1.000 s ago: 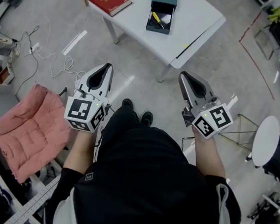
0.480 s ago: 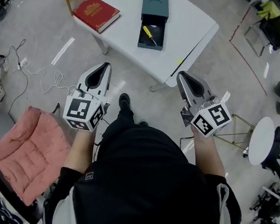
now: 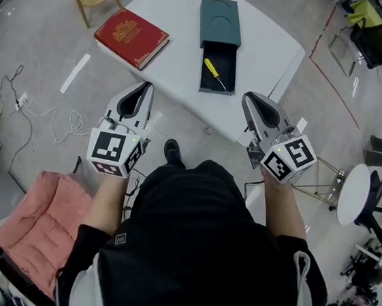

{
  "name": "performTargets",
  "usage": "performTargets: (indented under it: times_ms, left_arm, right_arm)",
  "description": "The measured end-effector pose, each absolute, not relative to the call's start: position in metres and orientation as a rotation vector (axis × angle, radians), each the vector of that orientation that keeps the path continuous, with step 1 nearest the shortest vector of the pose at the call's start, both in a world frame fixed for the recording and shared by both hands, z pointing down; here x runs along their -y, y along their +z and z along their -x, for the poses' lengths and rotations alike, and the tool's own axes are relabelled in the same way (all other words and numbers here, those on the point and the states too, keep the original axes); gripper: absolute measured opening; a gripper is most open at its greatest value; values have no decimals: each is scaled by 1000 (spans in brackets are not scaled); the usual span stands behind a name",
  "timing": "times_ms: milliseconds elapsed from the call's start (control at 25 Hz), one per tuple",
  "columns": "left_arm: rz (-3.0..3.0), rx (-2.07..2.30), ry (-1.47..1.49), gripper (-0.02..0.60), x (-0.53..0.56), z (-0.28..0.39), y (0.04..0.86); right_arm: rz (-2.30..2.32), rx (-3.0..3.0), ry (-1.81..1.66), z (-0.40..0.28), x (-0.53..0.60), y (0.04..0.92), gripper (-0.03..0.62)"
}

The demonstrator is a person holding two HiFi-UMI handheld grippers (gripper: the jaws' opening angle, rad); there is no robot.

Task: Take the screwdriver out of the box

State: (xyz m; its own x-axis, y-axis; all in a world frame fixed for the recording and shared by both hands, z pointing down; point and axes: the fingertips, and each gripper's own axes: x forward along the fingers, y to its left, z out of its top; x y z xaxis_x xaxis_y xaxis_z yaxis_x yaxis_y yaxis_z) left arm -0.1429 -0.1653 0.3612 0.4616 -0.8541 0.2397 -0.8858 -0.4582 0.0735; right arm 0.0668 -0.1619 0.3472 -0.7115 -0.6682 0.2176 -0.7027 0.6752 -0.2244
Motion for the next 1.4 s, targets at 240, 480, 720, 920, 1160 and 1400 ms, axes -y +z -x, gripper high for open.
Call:
performTargets:
  times_ms: [240, 480, 720, 920, 1160, 1400]
  left_arm:
    - [-2532, 1446, 248, 24, 206, 143, 366]
    - [-2535, 1430, 292, 24, 244, 129, 369]
    - [-2535, 1463, 377, 24, 277, 109, 373]
    - [-2511, 1488, 425, 23, 294, 93, 381]
    - [-2492, 1450, 447, 24, 308, 85, 409]
    - [-2465, 1369, 422, 24, 325, 90, 440]
  right_arm:
    - [-1171, 2718, 470, -58, 196, 358, 32]
    - [-1186, 2715, 541, -70, 236, 376, 32]
    - [-1149, 2674, 572, -87, 264, 395, 32]
    - [-1082, 2641, 570, -99, 284, 415, 32]
    - [-951, 2565, 615, -79, 305, 455, 32]
    - [-898, 2434, 624, -62, 323, 496, 37]
